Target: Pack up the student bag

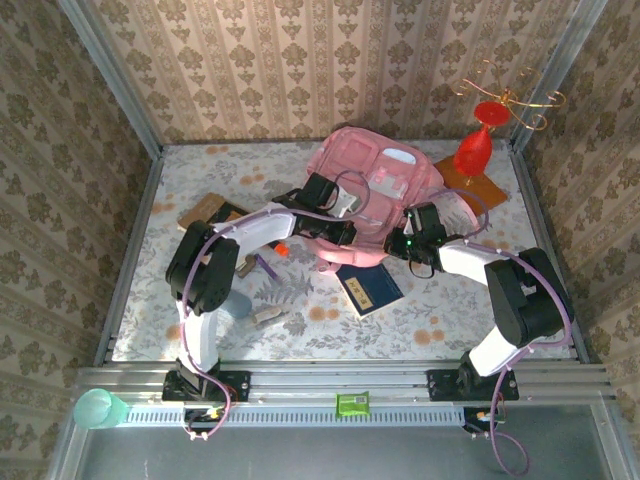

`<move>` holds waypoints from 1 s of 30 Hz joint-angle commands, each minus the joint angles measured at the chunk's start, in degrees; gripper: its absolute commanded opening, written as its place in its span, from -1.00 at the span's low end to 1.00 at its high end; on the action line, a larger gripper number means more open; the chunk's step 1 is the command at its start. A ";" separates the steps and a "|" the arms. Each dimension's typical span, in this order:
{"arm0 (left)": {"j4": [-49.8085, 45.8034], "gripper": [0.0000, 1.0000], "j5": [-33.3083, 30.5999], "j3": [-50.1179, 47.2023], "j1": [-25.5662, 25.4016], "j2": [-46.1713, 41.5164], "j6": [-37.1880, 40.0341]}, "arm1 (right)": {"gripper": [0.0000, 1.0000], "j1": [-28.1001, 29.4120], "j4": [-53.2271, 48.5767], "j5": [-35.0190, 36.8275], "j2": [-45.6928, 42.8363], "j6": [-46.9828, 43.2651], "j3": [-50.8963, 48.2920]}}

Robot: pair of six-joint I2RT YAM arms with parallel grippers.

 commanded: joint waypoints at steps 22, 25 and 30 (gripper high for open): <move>7.87 -1.00 5.38 2.46 -4.76 1.05 -1.58 | -1.00 1.05 2.96 -1.80 2.11 0.62 1.06; 6.43 -1.00 1.29 0.94 -4.14 -0.66 -0.60 | -1.00 0.39 1.83 -0.33 1.34 -0.01 0.72; 3.76 -1.00 -12.81 -5.41 -2.08 -6.95 2.20 | -1.00 -1.56 -1.21 2.84 -0.43 -1.52 -0.12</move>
